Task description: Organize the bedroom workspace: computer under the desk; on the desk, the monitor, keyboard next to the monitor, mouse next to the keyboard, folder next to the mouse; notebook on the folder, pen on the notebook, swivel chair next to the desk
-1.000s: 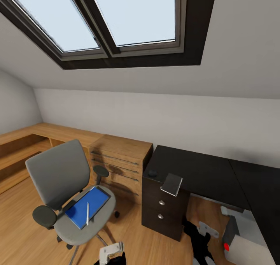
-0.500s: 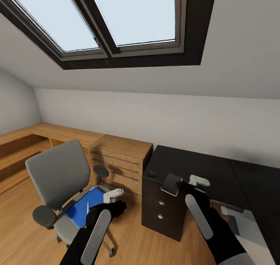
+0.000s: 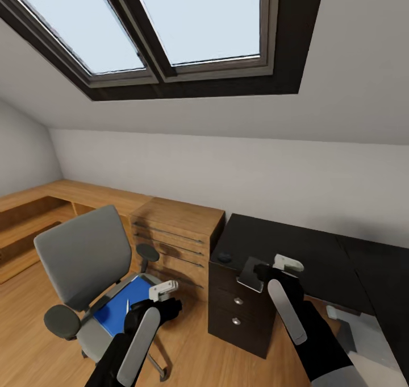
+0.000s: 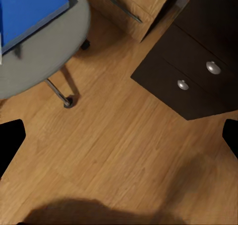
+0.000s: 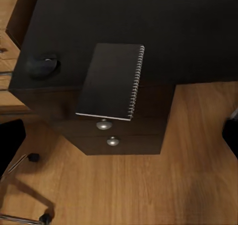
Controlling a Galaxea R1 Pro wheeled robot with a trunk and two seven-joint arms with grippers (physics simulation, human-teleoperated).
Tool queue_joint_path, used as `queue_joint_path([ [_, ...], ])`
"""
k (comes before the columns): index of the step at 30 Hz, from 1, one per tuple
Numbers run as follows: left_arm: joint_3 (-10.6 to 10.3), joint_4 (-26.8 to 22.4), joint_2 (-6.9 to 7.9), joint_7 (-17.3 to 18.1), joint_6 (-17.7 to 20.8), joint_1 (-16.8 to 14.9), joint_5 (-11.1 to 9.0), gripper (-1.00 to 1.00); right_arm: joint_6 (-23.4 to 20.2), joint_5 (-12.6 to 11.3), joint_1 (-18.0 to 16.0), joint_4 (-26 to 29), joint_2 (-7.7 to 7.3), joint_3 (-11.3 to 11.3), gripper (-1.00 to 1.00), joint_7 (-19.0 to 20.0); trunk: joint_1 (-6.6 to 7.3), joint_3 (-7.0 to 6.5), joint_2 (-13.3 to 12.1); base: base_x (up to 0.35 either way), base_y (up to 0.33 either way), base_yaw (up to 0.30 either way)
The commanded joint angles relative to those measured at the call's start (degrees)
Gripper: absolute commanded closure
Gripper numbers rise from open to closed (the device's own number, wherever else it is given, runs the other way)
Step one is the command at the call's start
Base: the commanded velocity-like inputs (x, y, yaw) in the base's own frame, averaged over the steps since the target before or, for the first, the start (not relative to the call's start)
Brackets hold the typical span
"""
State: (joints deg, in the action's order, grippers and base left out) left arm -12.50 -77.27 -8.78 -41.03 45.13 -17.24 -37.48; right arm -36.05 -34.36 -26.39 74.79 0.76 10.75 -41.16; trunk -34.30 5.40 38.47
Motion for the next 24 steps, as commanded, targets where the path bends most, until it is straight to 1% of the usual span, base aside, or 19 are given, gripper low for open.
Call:
queue_joint_path([
  [1,-0.1,0.0,0.06,-0.6,0.1,-0.1,-0.6,-1.00,-0.1,-0.4,-0.1,0.1,-0.15,0.0,-1.00,-0.6,-0.05,0.16,0.1,0.294,0.000,0.126],
  [11,-0.2,0.0,0.14,-0.7,0.0,-0.1,-0.6,-1.00,-0.2,-0.2,0.1,-0.2,-0.39,0.1,-1.00,-0.5,-0.05,0.74,0.1,0.308,-0.004,0.181],
  [14,-0.2,0.1,0.10,-0.7,0.0,-0.1,-0.7,-1.00,-0.2,0.0,0.1,-1.1,-0.40,0.2,-1.00,-0.5,-0.05,0.93,0.1,0.290,-0.068,0.205],
  [15,-0.3,0.1,0.08,-0.7,0.0,-0.1,-0.7,-1.00,-0.2,1.2,0.1,-2.1,-0.41,0.4,-1.00,-0.3,-0.05,0.99,0.1,0.105,-0.037,0.206],
  [18,-0.3,0.1,0.08,-0.7,0.0,-0.1,-0.7,-1.00,-0.2,2.4,0.1,-2.4,-0.41,0.5,-1.00,-0.2,-0.05,1.18,0.1,0.069,-0.024,0.203],
  [20,-0.3,0.2,0.08,-0.6,0.0,-0.1,-0.7,-1.00,-0.2,3.6,0.1,-2.5,-0.41,0.5,-1.00,-0.1,-0.05,1.31,0.1,0.031,-0.011,0.195],
  [21,-0.5,0.2,0.08,-0.6,0.0,-0.1,-0.7,-1.00,-0.4,5.0,0.1,-2.7,-0.44,1.4,-1.00,0.2,-0.05,1.38,0.1,0.009,-0.003,0.183],
  [24,-0.7,0.2,0.07,-0.6,0.0,-0.1,-0.8,-1.00,-0.4,5.4,0.1,-2.9,-0.54,2.4,-1.00,0.4,-0.05,1.59,0.1,0.005,-0.002,0.180],
])
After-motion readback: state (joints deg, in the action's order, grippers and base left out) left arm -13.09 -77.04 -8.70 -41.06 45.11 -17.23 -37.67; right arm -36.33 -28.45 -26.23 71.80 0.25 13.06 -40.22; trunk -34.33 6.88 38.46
